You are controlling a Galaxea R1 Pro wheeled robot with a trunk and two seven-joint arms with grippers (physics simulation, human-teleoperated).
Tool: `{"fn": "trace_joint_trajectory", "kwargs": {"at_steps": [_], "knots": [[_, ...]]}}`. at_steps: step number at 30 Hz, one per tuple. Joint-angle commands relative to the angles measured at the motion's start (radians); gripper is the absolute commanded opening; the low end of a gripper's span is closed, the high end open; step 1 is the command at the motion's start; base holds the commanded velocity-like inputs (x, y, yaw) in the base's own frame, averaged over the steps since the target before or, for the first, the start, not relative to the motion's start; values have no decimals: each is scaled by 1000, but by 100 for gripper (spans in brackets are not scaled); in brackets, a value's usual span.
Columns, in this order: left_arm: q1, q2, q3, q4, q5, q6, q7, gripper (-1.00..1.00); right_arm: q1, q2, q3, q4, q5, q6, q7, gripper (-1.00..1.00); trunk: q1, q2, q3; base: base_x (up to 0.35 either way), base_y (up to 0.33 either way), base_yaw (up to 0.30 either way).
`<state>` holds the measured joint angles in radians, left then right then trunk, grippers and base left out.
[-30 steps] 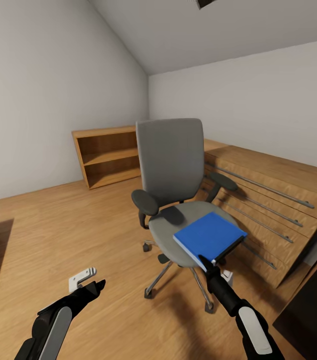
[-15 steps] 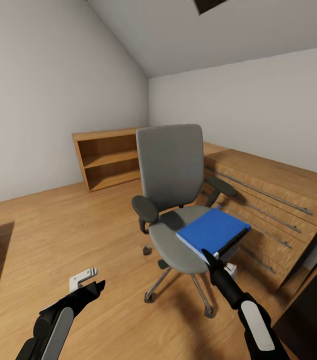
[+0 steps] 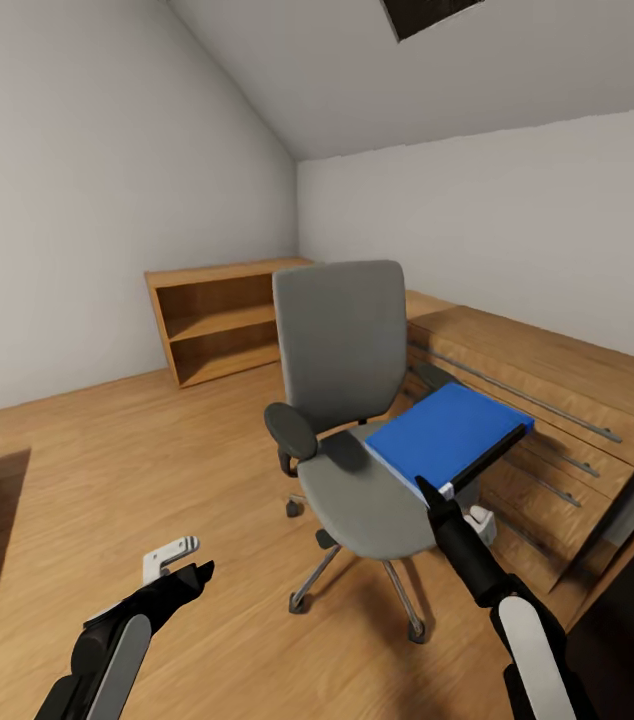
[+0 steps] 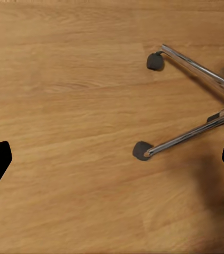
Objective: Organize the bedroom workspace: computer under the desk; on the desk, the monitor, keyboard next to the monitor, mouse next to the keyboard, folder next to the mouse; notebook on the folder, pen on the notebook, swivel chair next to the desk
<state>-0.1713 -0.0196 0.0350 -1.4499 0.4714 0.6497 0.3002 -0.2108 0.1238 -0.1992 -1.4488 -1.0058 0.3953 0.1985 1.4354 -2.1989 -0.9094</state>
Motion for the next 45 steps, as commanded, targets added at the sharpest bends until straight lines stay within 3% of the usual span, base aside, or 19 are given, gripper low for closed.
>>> {"fn": "trace_joint_trajectory", "kwargs": {"at_steps": [1,6,11,15,27,32,37,45], "knots": [[-1,-1,1,-1,11,4,8,100,6,2,3,-10,-6,8,-1,-100,-4,7,2,0,0,0],[-1,0,-1,-1,10,4,8,100,73,14,25,-94,-15,9,-10,-100,-23,42,18,0,0,0],[-1,0,-2,-1,10,4,8,100,91,12,25,-117,-66,10,14,-100,-42,77,34,0,0,0],[-1,0,-2,-1,10,4,8,100,94,11,23,-120,-78,12,22,-100,-58,105,46,0,0,0],[-1,0,-3,2,10,4,9,100,96,12,15,-120,-88,9,25,-100,-104,189,84,0,0,-1],[-1,0,-2,2,8,4,10,100,96,13,15,-120,-86,7,24,-100,-123,224,103,0,0,-226],[-1,-1,-3,1,3,-40,57,100,95,13,15,-119,-86,7,24,-100,-142,259,121,-33,0,-240],[-1,0,-3,2,1,-61,77,100,96,13,13,-117,-86,7,24,-100,-173,315,150,-282,0,-244]]}}
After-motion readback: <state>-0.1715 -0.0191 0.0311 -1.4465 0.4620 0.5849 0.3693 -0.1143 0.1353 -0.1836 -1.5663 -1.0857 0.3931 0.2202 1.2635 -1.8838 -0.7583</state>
